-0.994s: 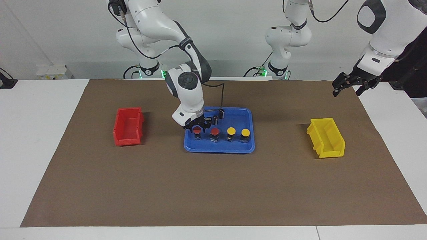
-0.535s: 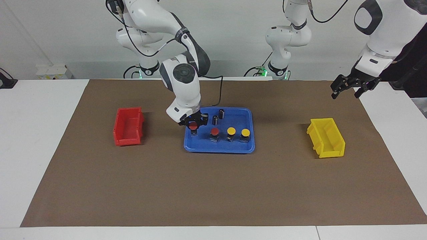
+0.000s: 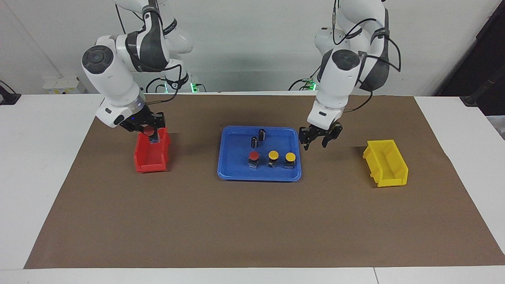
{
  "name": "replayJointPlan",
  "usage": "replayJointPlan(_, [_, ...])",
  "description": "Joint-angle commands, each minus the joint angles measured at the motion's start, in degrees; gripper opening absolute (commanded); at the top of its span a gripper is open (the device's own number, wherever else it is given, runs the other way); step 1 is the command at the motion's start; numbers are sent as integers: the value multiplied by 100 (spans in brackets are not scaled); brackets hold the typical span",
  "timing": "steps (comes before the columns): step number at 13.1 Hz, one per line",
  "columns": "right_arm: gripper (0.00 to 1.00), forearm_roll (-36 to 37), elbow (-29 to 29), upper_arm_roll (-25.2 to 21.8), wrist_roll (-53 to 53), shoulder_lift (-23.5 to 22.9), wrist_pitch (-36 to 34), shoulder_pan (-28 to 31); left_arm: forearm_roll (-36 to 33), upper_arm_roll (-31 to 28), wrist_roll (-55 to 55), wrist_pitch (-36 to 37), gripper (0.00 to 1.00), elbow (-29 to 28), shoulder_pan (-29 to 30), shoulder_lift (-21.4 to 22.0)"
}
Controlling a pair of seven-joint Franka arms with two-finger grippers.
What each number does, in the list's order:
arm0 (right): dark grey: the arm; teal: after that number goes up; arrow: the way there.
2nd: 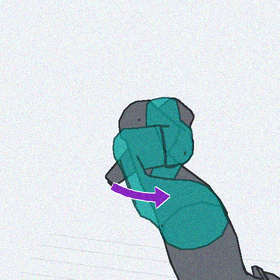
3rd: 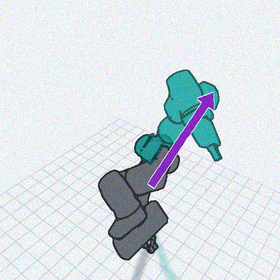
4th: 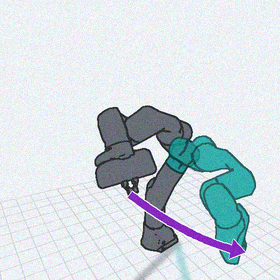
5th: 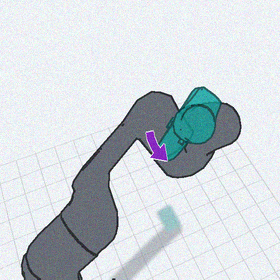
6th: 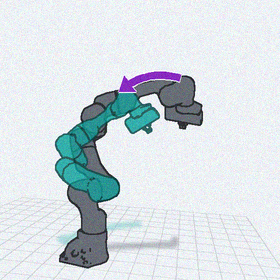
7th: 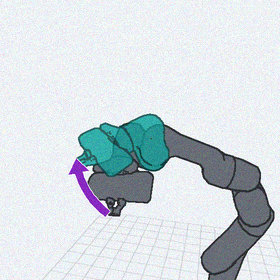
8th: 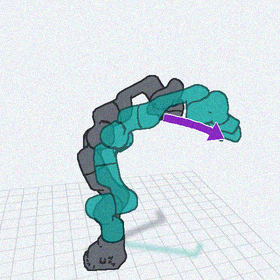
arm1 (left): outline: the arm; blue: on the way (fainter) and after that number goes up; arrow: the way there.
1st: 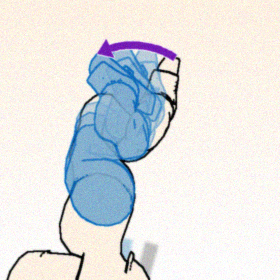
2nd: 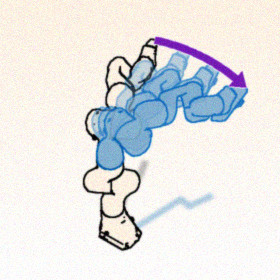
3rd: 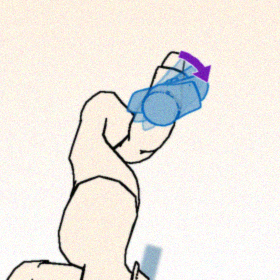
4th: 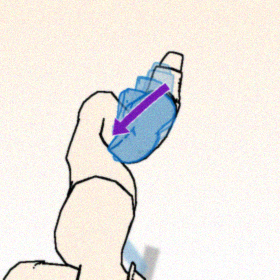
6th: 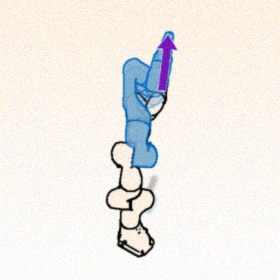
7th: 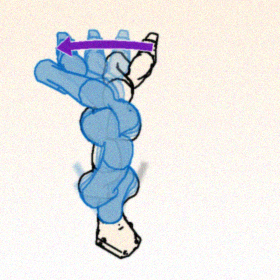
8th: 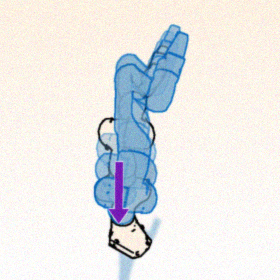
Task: Sort red and yellow buttons by color
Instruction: 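Carry the red button to the red bin while the left gripper grasps yellow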
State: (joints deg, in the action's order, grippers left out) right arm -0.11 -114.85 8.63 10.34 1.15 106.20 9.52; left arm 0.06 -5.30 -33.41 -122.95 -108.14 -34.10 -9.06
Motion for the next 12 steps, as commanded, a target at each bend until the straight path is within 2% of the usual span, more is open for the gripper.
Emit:
replayJointPlan(1, [24, -68, -1308, 77, 678, 614, 1074, 304, 134, -112, -95, -290, 70, 39, -219, -297])
replayJointPlan(8, [24, -77, -2461, 77, 451, 861, 2219, 261, 143, -103, -236, -642, 70, -373, -483, -342])
replayJointPlan(12, [25, -77, -2762, 86, 346, 852, 2607, 217, 143, -94, -245, -801, 70, -611, -554, -333])
